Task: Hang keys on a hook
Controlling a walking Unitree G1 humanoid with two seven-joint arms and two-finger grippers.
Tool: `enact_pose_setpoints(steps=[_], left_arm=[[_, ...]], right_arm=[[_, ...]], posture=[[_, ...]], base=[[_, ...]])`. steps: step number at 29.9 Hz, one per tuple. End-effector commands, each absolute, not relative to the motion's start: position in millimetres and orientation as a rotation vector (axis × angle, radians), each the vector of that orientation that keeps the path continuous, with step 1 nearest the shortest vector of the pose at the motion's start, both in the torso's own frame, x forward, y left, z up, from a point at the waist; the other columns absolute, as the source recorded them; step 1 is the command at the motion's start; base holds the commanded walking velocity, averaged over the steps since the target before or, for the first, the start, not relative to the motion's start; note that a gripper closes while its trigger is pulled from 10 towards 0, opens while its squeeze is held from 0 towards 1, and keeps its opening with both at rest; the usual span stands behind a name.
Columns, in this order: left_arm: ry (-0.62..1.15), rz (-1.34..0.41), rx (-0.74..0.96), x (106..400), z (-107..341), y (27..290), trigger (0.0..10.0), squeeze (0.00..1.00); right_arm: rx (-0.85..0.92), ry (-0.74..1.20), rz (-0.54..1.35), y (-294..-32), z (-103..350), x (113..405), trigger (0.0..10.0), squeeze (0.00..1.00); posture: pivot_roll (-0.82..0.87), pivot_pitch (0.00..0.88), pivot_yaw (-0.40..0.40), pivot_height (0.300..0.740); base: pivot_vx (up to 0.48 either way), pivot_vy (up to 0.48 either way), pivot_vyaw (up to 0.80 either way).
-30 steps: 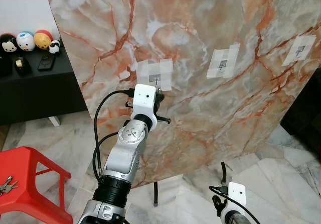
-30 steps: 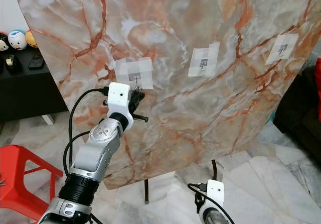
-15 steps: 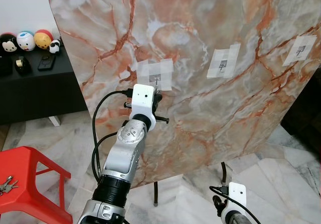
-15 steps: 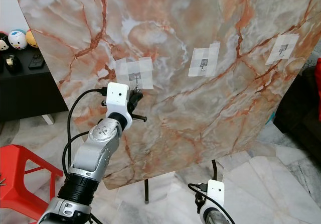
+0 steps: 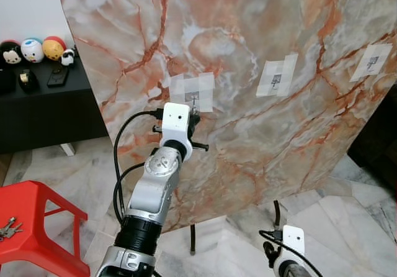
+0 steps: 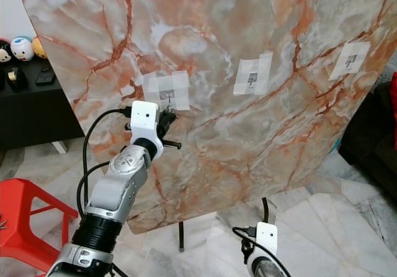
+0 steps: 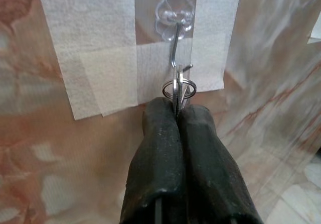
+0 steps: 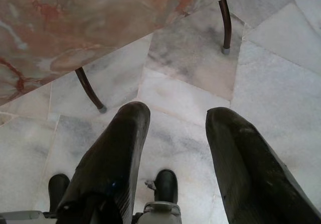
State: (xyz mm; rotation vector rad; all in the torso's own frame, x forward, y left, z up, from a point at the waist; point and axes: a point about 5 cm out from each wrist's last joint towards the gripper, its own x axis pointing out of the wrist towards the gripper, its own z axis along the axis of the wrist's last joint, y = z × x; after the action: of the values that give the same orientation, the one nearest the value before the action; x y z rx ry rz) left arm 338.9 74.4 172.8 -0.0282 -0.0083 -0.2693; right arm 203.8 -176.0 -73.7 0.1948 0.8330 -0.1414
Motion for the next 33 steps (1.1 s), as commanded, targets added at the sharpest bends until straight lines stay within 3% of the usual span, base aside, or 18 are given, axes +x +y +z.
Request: enact_pose_setpoints(steps=[1, 33], left_arm=[[-0.036, -0.293, -0.039, 339.5, 183.9, 69.3, 10.0, 0.0], [-0.052, -0.282, -0.046, 342.1, 191.8, 68.4, 10.0, 0.0]], right_arm=[[0.195, 0.839, -0.145, -176.1, -74.0, 203.6, 10.0, 0.0], [0.195, 0.838, -0.145, -175.6, -74.4, 202.7, 10.0, 0.0]], posture=[[0.09, 0.0, -0.061, 0.74], [0.09, 0.0, -0.061, 0.74]], base=[[0.0, 0.0, 0.0], [0.0, 0.0, 0.0]])
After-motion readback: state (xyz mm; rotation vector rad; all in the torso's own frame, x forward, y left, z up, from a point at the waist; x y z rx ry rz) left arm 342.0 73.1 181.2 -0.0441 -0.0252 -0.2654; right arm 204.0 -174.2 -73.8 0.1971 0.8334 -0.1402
